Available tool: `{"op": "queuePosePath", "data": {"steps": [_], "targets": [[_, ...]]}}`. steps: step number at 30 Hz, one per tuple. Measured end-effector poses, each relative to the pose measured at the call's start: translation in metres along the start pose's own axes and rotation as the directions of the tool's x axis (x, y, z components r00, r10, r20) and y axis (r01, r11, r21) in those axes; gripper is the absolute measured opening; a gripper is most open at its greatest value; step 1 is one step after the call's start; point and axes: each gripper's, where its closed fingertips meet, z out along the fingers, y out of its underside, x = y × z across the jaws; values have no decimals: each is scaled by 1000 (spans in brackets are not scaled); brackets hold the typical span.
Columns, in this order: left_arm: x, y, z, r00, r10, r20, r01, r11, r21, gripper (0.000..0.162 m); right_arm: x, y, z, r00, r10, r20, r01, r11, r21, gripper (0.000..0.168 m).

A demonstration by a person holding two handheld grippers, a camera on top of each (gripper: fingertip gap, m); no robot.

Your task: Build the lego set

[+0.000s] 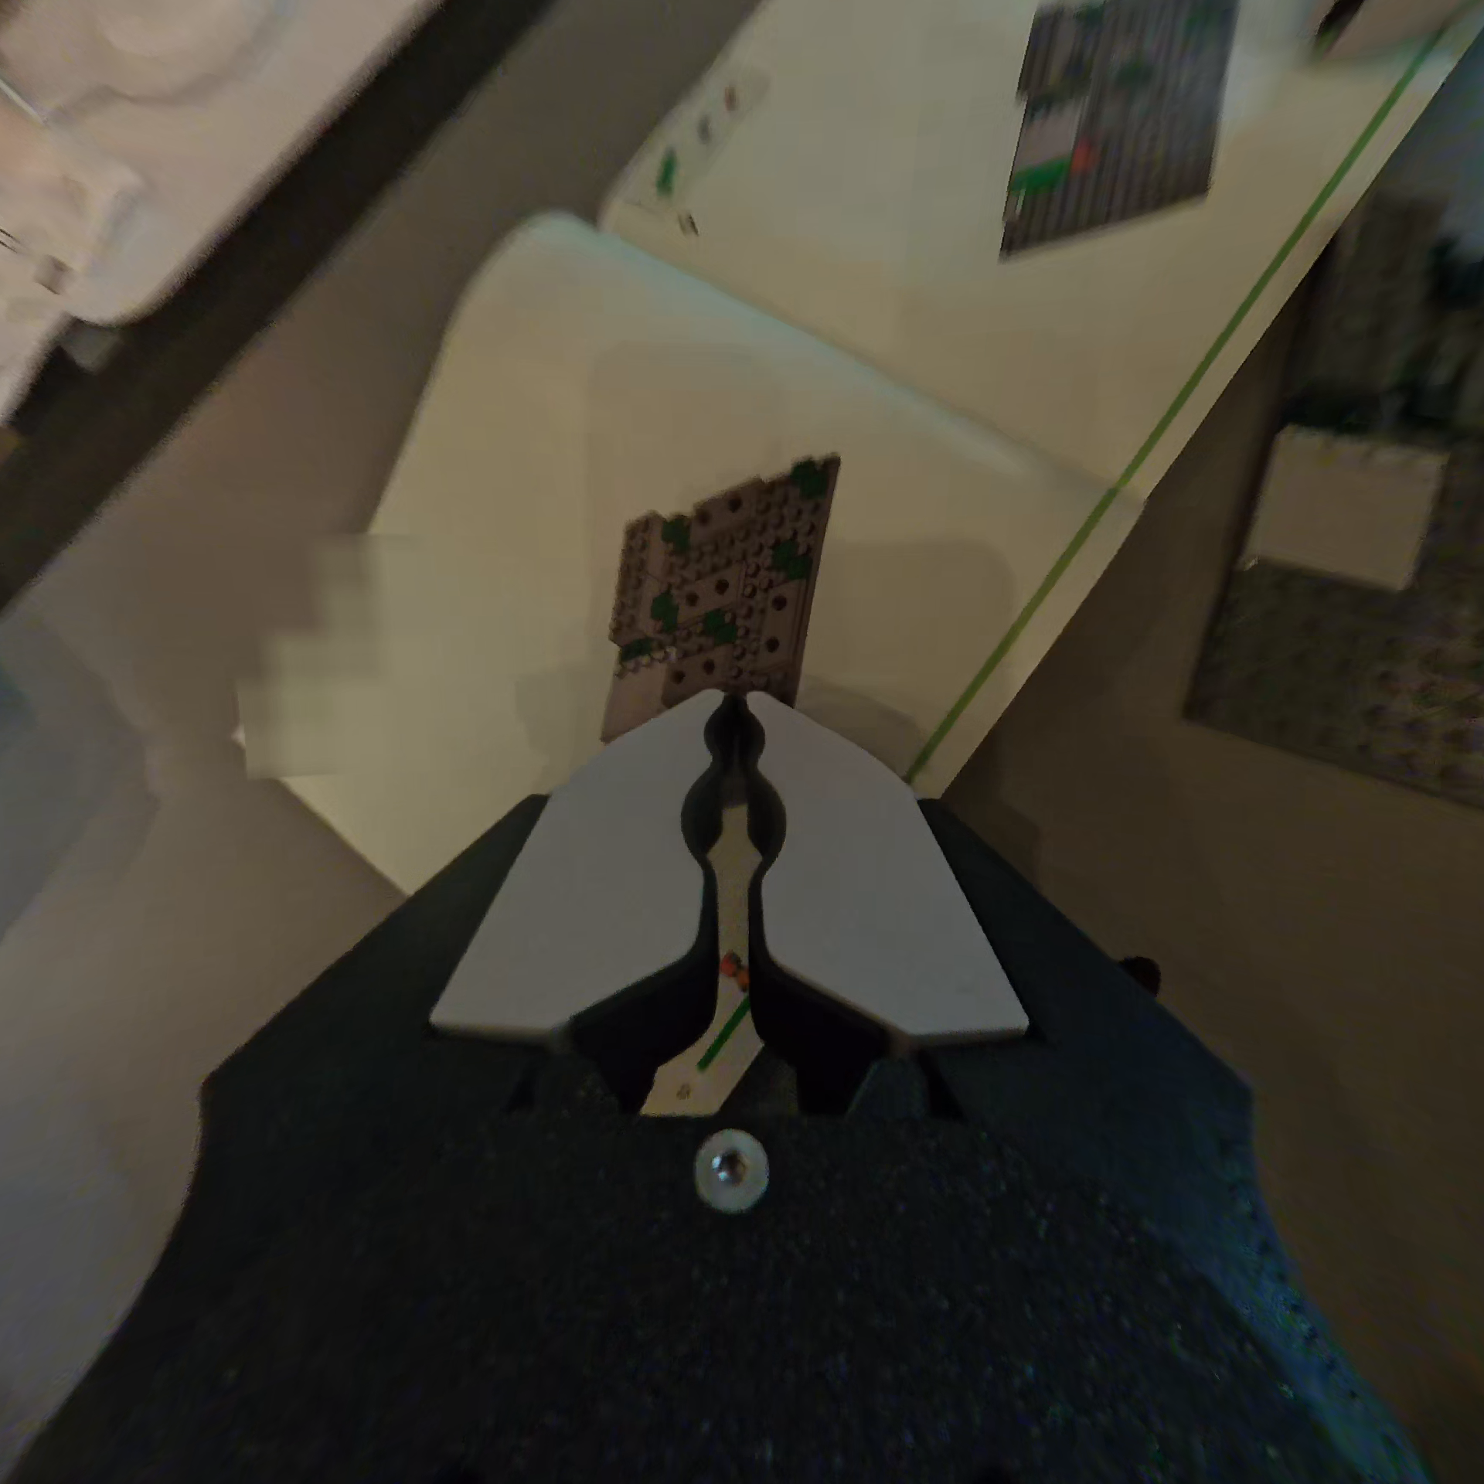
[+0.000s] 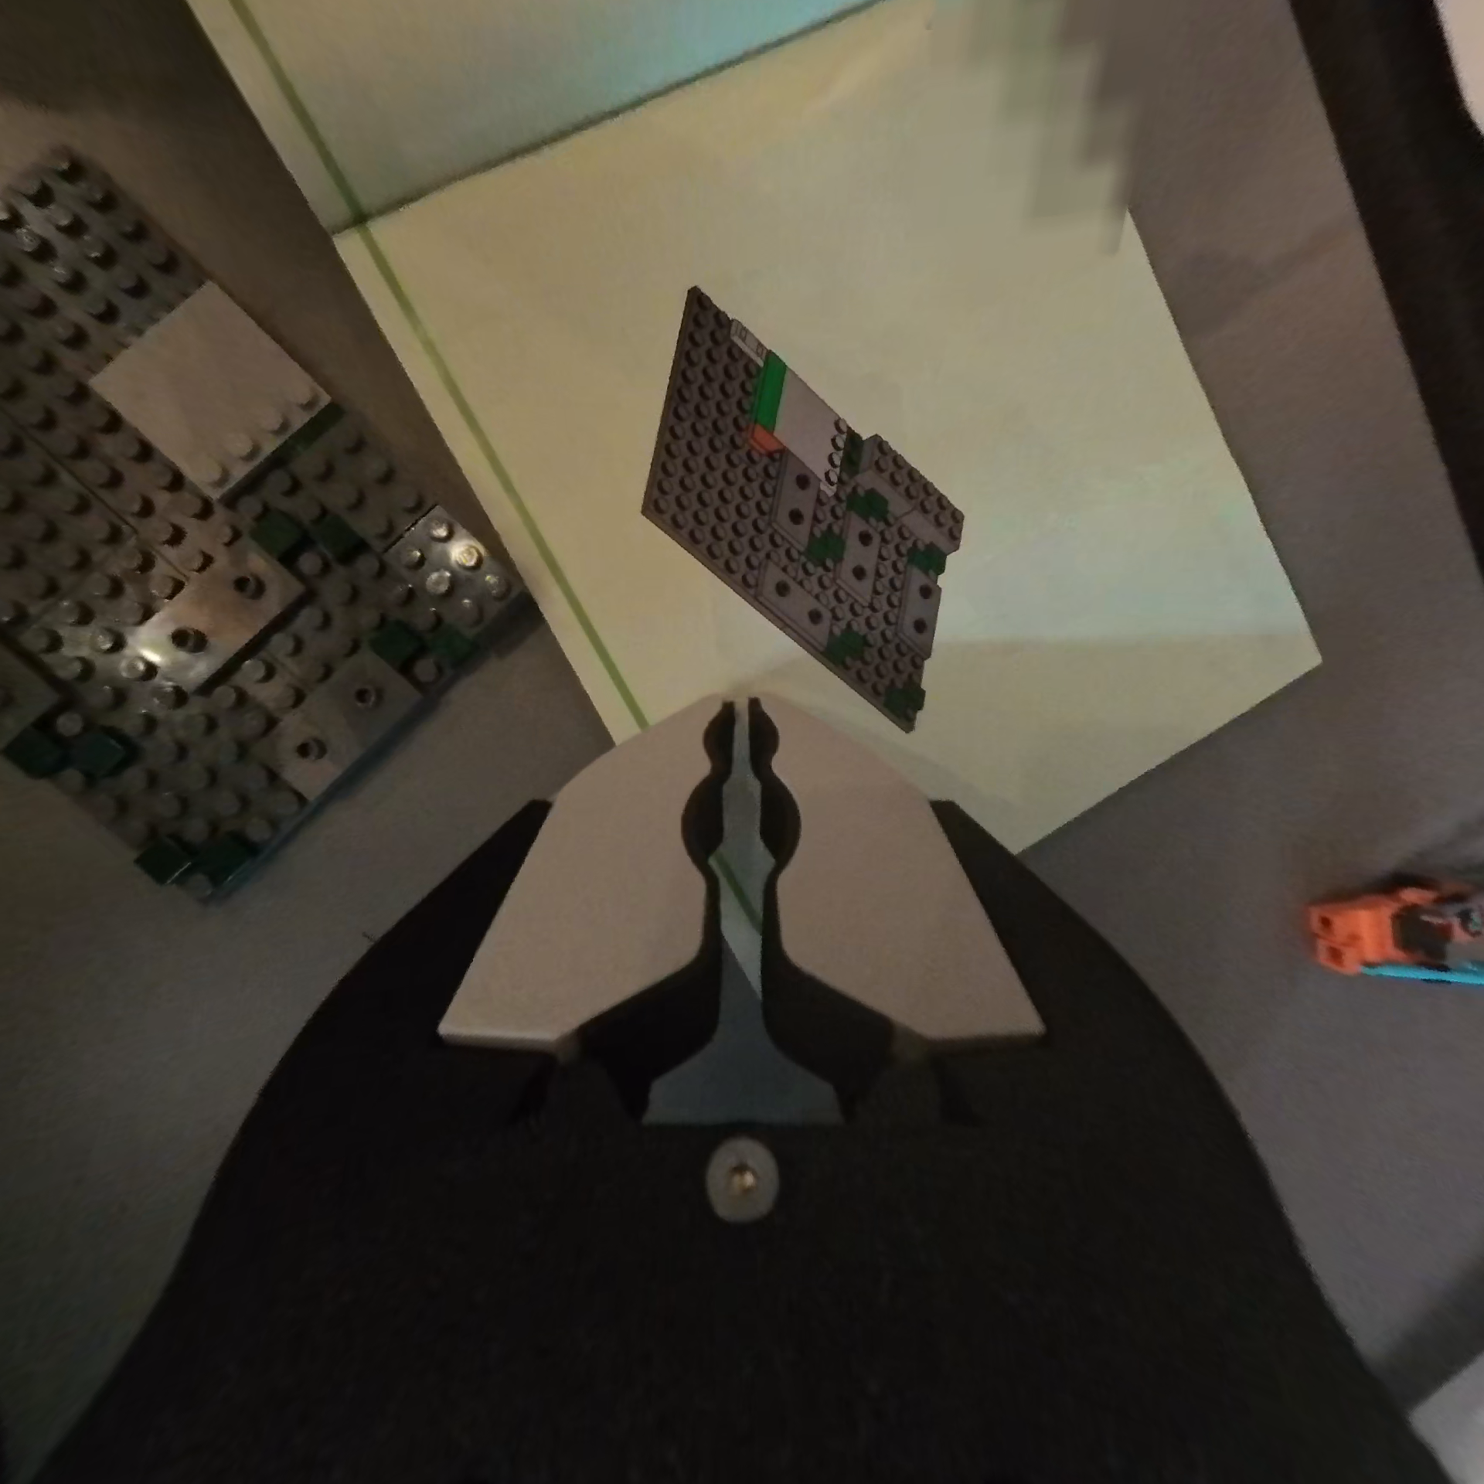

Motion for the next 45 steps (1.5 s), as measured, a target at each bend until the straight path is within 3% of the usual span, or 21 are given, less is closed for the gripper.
{"op": "queuePosePath", "data": {"steps": [1,8,13,17,24,28,33,38,45], "targets": [[-2,-5,-6,1000,-8,6,7,1000,25,0,1,-3,-2,1000,12,-6,-12,1000,27,3],[-28,-28,-49,995,-91,46,80,975,207,0,12,-32,-29,992,107,-62,-87,960,265,6],[-37,-21,-51,992,-110,65,94,973,211,0,9,-50,-34,986,159,-49,-129,918,376,5],[-32,-14,-48,994,-92,57,80,979,189,0,-16,-71,-30,998,57,-6,-49,906,420,6],[-6,6,-57,998,-15,56,7,990,140,5,-53,-95,-4,978,-202,54,175,932,318,18],[-6,23,-59,996,5,89,-14,995,103,6,-61,-114,20,954,-290,76,262,930,258,10],[-10,33,-67,994,-21,109,10,995,103,5,-67,-134,52,925,-359,126,336,926,171,9],[-9,41,-74,993,-49,106,37,993,110,6,-68,-128,72,882,-438,172,440,898,33,9],[-10,51,-75,991,-100,93,88,988,130,6,-71,-127,77,874,-451,181,452,891,36,5]]}}
